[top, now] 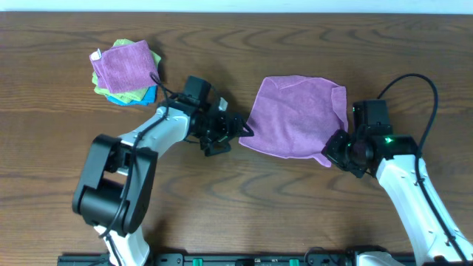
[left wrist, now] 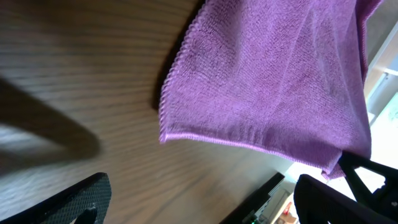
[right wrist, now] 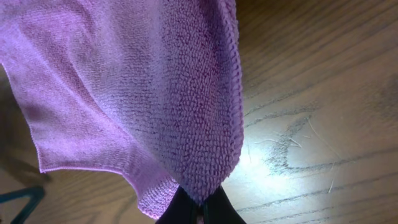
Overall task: Fold the cloth
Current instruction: 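Move the left gripper toward the cloth's left edge, then grasp the cloth's left corner with the left gripper and lift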
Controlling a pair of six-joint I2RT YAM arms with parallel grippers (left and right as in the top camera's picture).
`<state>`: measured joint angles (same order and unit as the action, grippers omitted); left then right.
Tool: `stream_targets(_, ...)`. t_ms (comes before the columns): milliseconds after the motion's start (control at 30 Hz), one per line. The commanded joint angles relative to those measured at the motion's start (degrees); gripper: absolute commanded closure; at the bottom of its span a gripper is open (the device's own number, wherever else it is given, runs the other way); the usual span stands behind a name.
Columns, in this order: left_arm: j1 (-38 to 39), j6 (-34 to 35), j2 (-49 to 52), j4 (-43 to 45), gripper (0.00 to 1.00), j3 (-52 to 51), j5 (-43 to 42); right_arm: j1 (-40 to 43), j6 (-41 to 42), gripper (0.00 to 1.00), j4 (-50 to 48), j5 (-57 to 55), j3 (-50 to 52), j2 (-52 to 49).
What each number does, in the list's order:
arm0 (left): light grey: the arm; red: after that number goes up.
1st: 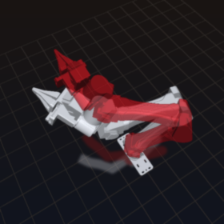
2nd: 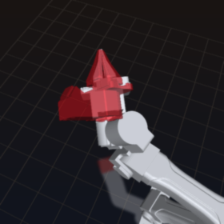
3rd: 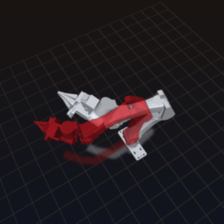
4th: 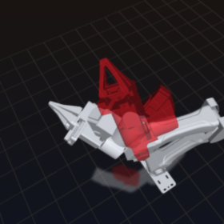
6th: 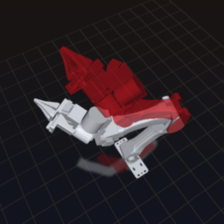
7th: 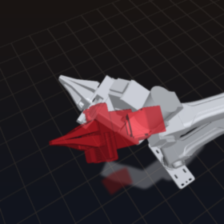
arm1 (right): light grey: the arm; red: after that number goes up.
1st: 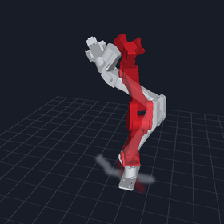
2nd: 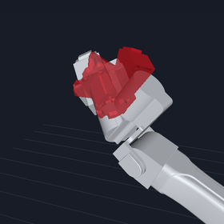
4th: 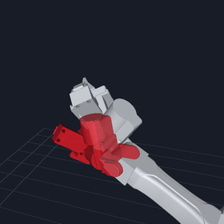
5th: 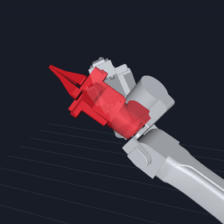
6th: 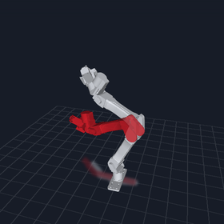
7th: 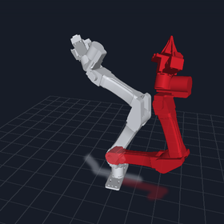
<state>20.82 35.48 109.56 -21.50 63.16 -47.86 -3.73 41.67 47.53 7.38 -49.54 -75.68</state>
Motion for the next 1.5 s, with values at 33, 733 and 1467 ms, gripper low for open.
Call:
stream_targets(33, 1.22, 3.23, 1.46, 2.69, 0.05, 0.96, -1.03, 0.11, -0.61, 0.98, 0.07, 0.59, -0.28, 0.39)
stream_targets(733, 6.49, 7.08, 6.64, 10.21, 0.4, 0.96, 5.75, 0.11, -0.61, 0.98, 0.07, 1.99, -0.28, 0.39)
stream_targets(1467, -2.27, -8.57, -4.22, -0.7, 0.94, 12.85, 13.18, 0.11, -9.09, 0.99, -21.53, 5.29, -0.28, 0.33)
